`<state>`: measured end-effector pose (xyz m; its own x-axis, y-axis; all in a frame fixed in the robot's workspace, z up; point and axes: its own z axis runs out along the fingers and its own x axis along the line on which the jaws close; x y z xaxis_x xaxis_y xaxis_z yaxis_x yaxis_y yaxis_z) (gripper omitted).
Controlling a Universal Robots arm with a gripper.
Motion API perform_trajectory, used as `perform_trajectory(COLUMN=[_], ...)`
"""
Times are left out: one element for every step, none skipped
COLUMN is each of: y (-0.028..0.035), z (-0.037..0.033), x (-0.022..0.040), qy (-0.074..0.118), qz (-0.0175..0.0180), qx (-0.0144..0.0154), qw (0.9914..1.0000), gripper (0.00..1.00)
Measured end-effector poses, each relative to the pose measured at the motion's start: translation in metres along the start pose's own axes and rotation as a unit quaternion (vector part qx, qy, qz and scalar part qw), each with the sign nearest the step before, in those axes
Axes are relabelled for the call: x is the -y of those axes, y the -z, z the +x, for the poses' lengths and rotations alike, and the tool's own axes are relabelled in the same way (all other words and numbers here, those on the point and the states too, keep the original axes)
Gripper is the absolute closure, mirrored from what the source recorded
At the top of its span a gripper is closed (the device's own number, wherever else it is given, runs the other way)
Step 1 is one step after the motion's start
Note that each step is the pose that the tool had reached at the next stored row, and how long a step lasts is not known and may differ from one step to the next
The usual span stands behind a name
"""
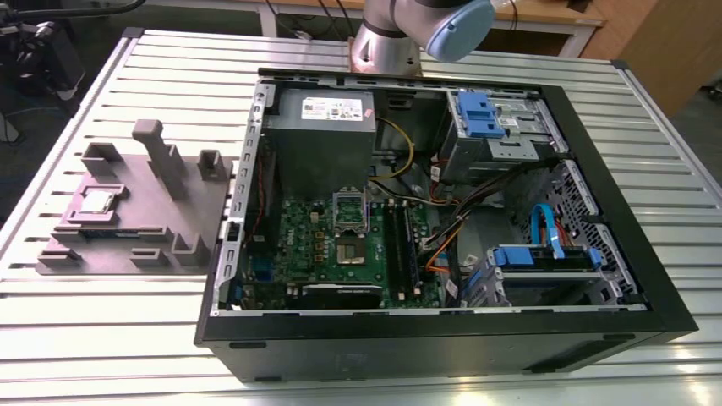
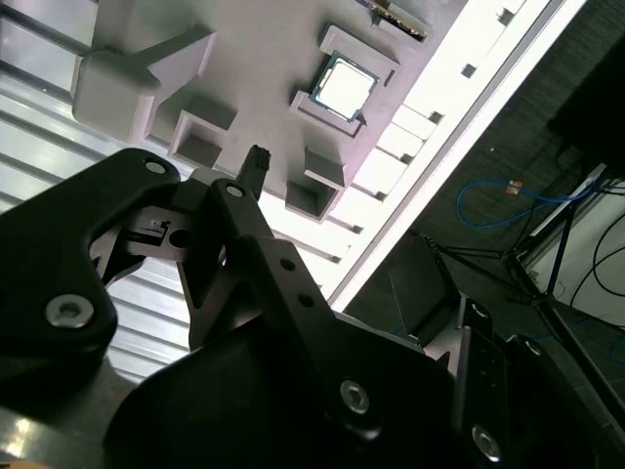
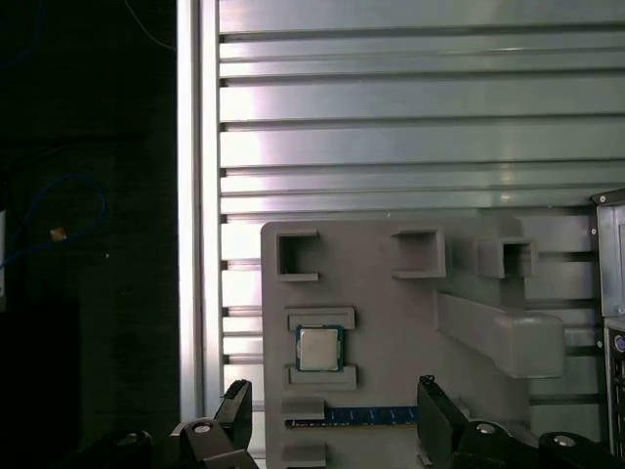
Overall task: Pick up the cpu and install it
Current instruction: 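Pick up the cpu and move it towards the insertion slot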
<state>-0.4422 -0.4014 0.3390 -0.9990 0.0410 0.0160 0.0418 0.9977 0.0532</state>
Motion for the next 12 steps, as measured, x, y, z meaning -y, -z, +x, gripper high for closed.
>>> perform_trajectory(y=[-0.0005, -0.0008, -0.0013, -0.0015, -0.0017, -0.0019, -0.0021, -0.0022, -0.0023, -0.0023, -0.0023, -0.0024], z=[0.0000, 0.0000, 0.0000, 0.0000, 0.0000, 0.0000, 0.0000, 0.0000, 0.0000, 0.0000, 0.0000, 0.0000], x=[0.0000, 0.0000, 0.0001, 0.0001, 0.0001, 0.0001, 0.0001, 0.0001, 0.0001, 0.0001, 0.0001, 0.0001], qy=[0.000, 0.000, 0.000, 0.000, 0.000, 0.000, 0.000, 0.000, 0.000, 0.000, 0.000, 0.000], qz=[0.0000, 0.0000, 0.0000, 0.0000, 0.0001, 0.0000, 0.0000, 0.0000, 0.0000, 0.0001, 0.0000, 0.0000], qx=[0.0000, 0.0000, 0.0000, 0.0000, 0.0000, -0.0001, 0.0000, 0.0000, 0.0000, -0.0001, 0.0000, 0.0000], qw=[1.00000, 1.00000, 1.00000, 1.00000, 1.00000, 1.00000, 1.00000, 1.00000, 1.00000, 1.00000, 1.00000, 1.00000], gripper=[0.23, 0.23, 0.23, 0.23, 0.23, 0.23, 0.23, 0.23, 0.23, 0.23, 0.23, 0.23])
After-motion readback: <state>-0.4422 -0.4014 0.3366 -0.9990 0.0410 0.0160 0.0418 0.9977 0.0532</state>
